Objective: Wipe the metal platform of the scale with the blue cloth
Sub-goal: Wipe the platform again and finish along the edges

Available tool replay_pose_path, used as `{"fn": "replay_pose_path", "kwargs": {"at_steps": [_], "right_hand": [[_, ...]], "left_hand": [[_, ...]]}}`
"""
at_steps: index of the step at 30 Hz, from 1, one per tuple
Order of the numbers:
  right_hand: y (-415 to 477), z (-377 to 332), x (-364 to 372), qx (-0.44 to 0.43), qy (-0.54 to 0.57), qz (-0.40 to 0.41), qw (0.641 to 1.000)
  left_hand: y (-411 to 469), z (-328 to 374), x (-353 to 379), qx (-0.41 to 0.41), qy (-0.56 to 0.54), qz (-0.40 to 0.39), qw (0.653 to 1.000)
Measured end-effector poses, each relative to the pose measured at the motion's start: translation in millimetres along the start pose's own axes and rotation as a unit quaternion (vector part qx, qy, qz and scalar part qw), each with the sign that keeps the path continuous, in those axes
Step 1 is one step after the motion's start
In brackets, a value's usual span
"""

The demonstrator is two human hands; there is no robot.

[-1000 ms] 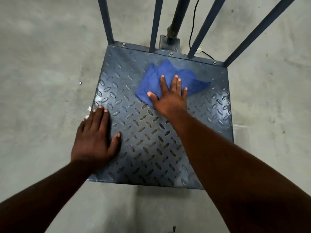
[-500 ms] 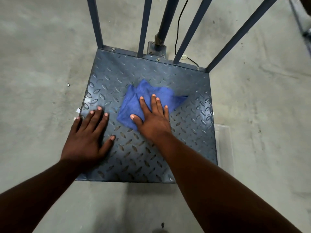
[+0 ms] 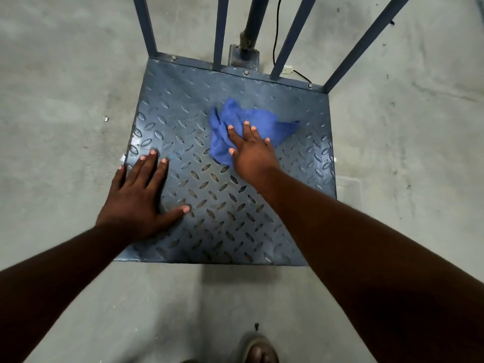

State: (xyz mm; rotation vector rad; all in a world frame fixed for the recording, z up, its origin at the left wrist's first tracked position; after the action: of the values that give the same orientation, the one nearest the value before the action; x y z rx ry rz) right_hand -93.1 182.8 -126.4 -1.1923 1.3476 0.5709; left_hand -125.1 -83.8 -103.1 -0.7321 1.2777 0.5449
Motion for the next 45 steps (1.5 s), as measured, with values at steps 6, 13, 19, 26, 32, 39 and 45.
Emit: {"fn": "replay_pose_path", "kwargs": {"at_steps": [6,13,19,26,32,39,45], "right_hand": [[-64,45,-10,0.027,0.040,-0.135,0.990],[-125,38,12,0.146,-0.022,-0.181,0.972],[-125,37,9,0.119,-0.012,-0.205,0.971],[-109,47,-2,0.064,-0.066,-0.168,0.981],[-87,52,15,0.138,-0.015,-0.159,0.978],[-95,43,21,0.200,0.040,-0.145,0.968],[-86,37,11,0.222,0.065,-0.183,0.956]], "left_hand": [[4,2,-13,-0.008,0.026,-0.228,0.973],[21,53,-16,-0.034,0.088,-0.328,0.940],[-1,88,-34,-0.079,0.082,-0.258,0.959],[-2,75,-24,-0.064,0.048,-0.270,0.959],[-2,79,-26,-0.068,0.034,-0.265,0.961],[-3,71,-21,-0.084,0.022,-0.242,0.966],[5,68,-20,-0.068,0.013,-0.229,0.971]]}}
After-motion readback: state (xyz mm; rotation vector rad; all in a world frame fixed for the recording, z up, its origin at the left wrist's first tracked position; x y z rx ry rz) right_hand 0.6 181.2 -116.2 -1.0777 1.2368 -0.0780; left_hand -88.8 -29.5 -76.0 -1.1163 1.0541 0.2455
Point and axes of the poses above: each hand's wrist, its own y-axis towards the middle knuckle, its own x-axis out of the palm, z = x × y, the point moved 8 cm from there along y, towards the middle knuckle, and after that the axes turned 5 degrees about y, right-handed, at the moved point
